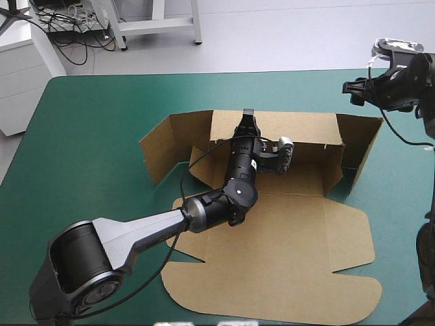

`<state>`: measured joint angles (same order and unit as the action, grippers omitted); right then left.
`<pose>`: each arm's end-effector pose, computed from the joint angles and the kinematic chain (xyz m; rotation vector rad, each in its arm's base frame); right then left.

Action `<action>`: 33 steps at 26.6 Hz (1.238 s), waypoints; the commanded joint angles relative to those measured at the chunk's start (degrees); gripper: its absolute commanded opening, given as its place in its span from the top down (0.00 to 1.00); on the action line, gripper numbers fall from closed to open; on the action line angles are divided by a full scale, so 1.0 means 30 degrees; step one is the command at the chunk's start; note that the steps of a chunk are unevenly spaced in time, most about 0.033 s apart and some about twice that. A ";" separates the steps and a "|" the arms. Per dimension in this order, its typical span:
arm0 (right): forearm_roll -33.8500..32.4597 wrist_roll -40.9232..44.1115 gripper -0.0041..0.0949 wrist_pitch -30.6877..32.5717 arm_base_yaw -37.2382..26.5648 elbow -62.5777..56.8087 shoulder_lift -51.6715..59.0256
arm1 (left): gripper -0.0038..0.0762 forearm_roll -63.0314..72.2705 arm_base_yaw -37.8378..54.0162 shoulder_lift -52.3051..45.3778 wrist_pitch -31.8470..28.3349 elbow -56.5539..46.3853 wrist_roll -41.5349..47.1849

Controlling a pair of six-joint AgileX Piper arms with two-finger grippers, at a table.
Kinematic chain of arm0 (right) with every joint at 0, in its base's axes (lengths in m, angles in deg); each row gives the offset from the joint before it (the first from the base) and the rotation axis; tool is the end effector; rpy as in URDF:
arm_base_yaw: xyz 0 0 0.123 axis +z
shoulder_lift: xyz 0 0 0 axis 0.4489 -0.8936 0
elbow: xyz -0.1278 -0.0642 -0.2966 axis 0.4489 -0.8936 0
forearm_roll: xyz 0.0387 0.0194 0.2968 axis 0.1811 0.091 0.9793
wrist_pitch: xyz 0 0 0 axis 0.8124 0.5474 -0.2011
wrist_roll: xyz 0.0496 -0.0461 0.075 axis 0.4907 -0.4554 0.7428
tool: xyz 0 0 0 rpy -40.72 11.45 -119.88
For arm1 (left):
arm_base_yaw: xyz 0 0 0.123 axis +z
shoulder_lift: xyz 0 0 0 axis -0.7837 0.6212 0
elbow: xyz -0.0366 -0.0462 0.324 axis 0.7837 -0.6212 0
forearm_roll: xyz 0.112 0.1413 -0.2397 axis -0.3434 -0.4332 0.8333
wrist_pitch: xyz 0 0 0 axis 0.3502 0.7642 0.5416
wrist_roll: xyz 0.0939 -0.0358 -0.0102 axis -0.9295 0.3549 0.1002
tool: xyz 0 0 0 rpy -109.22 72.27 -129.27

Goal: Fold the box

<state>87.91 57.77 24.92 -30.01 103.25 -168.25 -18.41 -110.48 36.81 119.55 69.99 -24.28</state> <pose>0.4303 -0.0171 0.4507 0.1375 2.4517 0.1080 0.3176 -0.3913 0.2948 1.4306 1.2060 0.8860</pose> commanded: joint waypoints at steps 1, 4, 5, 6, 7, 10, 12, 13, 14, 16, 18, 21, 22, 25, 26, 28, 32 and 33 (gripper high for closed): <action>-0.0273 -0.0513 0.28 0.0446 -0.0079 0.1401 -0.0267 | 0.96 -0.2143 -0.0219 -0.0621 0.0466 0.0433 0.1326; -0.0449 -0.0831 0.28 0.0299 -0.0079 0.1448 -0.0639 | 0.96 -0.2103 -0.0219 -0.0621 0.0602 0.0433 0.1844; -0.0541 -0.0831 0.28 0.0102 -0.0079 0.1448 -0.0751 | 0.96 -0.2103 -0.0219 -0.0621 0.0648 0.0433 0.1844; -0.0640 -0.0831 0.28 -0.0142 -0.0079 0.1448 -0.0793 | 0.96 -0.2103 -0.0219 -0.0621 0.0697 0.0433 0.1844; -0.0682 -0.0831 0.28 -0.0305 -0.0079 0.1482 -0.0895 | 0.96 -0.2103 -0.0219 -0.0621 0.0697 0.0433 0.1844; -0.0691 -0.0831 0.28 -0.0387 -0.0208 0.1482 -0.1184 | 0.96 -0.2103 -0.0219 -0.0621 0.0697 0.0433 0.1844; -0.0590 -0.0831 0.28 0.0067 -0.0353 0.1482 -0.1327 | 0.96 -0.2103 -0.0219 -0.0621 0.0741 0.0433 0.1844; -0.0590 -0.0937 0.28 0.0334 -0.0451 0.1482 -0.1365 | 0.96 -0.2103 -0.0219 -0.0621 0.0881 0.0433 0.1844; -0.0634 -0.1074 0.28 0.0728 -0.0451 0.1482 -0.1365 | 0.96 -0.2103 -0.0219 -0.0621 0.0926 0.0433 0.1844; -0.0442 -0.1629 0.28 0.1242 -0.0645 0.1482 -0.1365 | 0.96 -0.2103 -0.0219 -0.0621 0.1085 0.0433 0.1844; -0.0002 -0.1870 0.28 0.1996 -0.0835 0.1482 -0.1365 | 0.96 -0.2103 -0.0219 -0.0621 0.1241 0.0433 0.1923; -0.0159 -0.1827 0.28 0.2579 -0.0835 0.1331 -0.1365 | 0.96 -0.2103 -0.0219 -0.0621 0.1358 0.0433 0.1923; -0.0017 -0.1827 0.28 0.2579 -0.0835 0.1266 -0.1280 | 0.96 -0.2103 -0.0219 -0.0621 0.1358 0.0433 0.1923; 0.1353 -0.2485 0.28 0.2579 -0.0835 0.0399 -0.0823 | 0.96 -0.2103 -0.0219 -0.0621 0.1369 0.0433 0.2051; 0.1494 -0.2565 0.28 0.2538 -0.0835 0.0038 -0.0727 | 0.96 -0.2103 -0.0219 -0.0621 0.1369 0.0433 0.2160; 0.1523 -0.2800 0.28 0.2391 -0.0835 -0.0829 -0.0373 | 0.96 -0.2103 -0.0219 -0.0621 0.1326 0.0433 0.2368; 0.1849 -0.3119 0.28 0.0671 -0.0835 -0.3699 0.1493 | 0.96 -0.2103 -0.0219 -0.0621 0.1326 0.0433 0.2413; 0.2114 -0.3525 0.29 0.0011 -0.0835 -0.4688 0.2242 | 0.96 -0.2103 -0.0219 -0.0621 0.1326 0.0433 0.2413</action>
<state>92.38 49.20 29.06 -32.02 91.20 -167.46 -19.90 -110.65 37.60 121.87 69.99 -18.22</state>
